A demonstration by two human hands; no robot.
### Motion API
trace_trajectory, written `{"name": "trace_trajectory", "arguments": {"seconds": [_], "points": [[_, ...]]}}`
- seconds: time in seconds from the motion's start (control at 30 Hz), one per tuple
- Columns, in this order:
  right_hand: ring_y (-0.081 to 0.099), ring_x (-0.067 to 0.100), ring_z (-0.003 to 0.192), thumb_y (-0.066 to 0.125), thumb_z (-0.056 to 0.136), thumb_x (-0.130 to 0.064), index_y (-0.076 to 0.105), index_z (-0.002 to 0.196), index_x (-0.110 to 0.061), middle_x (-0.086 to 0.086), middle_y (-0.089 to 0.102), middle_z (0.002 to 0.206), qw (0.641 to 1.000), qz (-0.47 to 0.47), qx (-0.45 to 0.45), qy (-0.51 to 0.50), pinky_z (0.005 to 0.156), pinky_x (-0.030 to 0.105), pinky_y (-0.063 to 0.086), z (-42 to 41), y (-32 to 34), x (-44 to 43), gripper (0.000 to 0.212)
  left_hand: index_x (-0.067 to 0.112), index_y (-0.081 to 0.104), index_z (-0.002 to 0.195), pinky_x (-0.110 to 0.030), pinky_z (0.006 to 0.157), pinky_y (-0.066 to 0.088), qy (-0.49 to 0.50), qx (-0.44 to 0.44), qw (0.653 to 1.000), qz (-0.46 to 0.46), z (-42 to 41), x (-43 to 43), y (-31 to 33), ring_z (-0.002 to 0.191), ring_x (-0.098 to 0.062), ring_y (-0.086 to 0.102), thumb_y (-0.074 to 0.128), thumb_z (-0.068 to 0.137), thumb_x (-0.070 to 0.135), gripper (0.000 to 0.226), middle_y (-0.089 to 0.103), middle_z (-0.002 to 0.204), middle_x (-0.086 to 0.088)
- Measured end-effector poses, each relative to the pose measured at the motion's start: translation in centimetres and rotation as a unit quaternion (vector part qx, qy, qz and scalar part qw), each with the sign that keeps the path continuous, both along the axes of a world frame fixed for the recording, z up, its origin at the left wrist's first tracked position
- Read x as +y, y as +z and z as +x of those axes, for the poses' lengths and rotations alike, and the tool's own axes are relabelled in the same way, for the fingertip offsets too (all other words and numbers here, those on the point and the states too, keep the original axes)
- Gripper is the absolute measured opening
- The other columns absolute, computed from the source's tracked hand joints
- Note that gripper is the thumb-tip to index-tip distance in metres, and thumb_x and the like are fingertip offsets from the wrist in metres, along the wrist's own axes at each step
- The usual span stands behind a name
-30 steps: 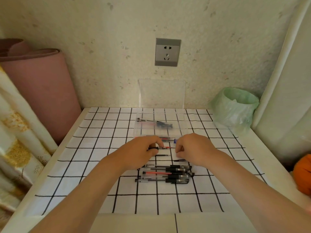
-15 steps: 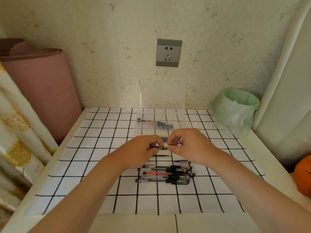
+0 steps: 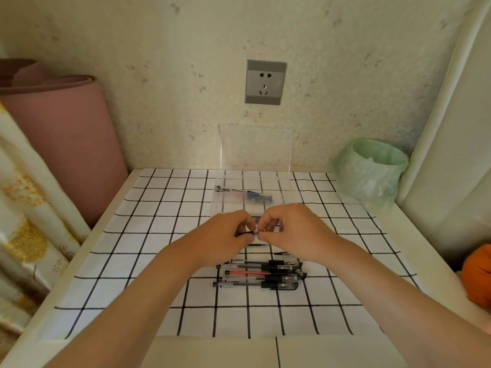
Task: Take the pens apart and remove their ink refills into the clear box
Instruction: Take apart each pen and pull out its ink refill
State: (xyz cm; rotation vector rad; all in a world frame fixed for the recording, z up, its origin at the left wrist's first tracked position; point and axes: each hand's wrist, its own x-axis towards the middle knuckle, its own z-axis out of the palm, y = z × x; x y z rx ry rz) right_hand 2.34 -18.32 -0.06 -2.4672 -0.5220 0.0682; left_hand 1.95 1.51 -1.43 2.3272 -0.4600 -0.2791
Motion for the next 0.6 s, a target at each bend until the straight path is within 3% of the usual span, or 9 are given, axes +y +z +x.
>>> {"name": "trace_trajectory", "arguments": {"seconds": [0.1, 0.23, 0.4, 0.53, 0.6], "points": [[0.054, -0.014, 0.063, 0.077, 0.080, -0.032, 0.072, 0.089, -0.032, -0.018, 0.063, 0.076, 1.000, 0.020, 0.002, 0.006, 0.054, 0.006, 0.036, -0.06, 0.13, 0.18, 0.010, 0.028, 0.061, 0.099, -0.029, 0.078, 0.053, 0.011, 0.003, 1.000, 0.002, 0.05, 0.13, 0.20, 0.080, -0.007, 0.061, 0.060, 0.093, 0.030, 0.006, 0.065, 0.089, 0.009], [0.054, -0.014, 0.062, 0.080, 0.078, -0.028, 0.072, 0.088, -0.032, -0.017, 0.063, 0.077, 1.000, 0.019, 0.008, 0.009, 0.054, 0.005, 0.036, -0.11, 0.13, 0.30, 0.013, 0.029, 0.065, 0.093, -0.027, 0.072, 0.050, 0.009, 0.008, 1.000, -0.016, 0.03, 0.32, 0.31, 0.069, -0.003, 0.056, 0.061, 0.092, 0.028, 0.004, 0.064, 0.080, 0.011], [0.053, -0.011, 0.060, 0.072, 0.085, -0.037, 0.071, 0.089, -0.032, -0.021, 0.061, 0.073, 1.000, 0.012, 0.018, 0.016, 0.055, 0.009, 0.033, -0.15, 0.20, 0.14, 0.006, 0.031, 0.067, 0.098, -0.020, 0.068, 0.049, -0.005, -0.009, 1.000, -0.012, -0.10, 0.51, 0.30, 0.065, 0.007, 0.056, 0.060, 0.094, 0.029, 0.008, 0.065, 0.077, 0.016], [0.051, -0.011, 0.056, 0.060, 0.092, -0.046, 0.072, 0.092, -0.031, -0.028, 0.060, 0.065, 0.999, -0.010, 0.039, 0.027, 0.055, 0.013, 0.031, -0.38, 0.54, 0.02, 0.019, 0.031, 0.067, 0.099, -0.026, 0.069, 0.053, -0.011, -0.011, 1.000, -0.016, -0.12, 0.57, 0.37, 0.064, 0.003, 0.058, 0.058, 0.096, 0.032, 0.010, 0.066, 0.076, 0.015], [0.052, -0.014, 0.061, 0.065, 0.086, -0.051, 0.070, 0.100, -0.037, -0.024, 0.064, 0.082, 0.999, -0.021, 0.030, 0.020, 0.060, 0.014, 0.035, -0.35, 0.59, -0.01, 0.021, 0.032, 0.067, 0.099, -0.030, 0.071, 0.056, -0.012, -0.008, 1.000, -0.018, -0.10, 0.49, 0.31, 0.065, 0.000, 0.059, 0.056, 0.096, 0.033, 0.011, 0.067, 0.077, 0.015]]}}
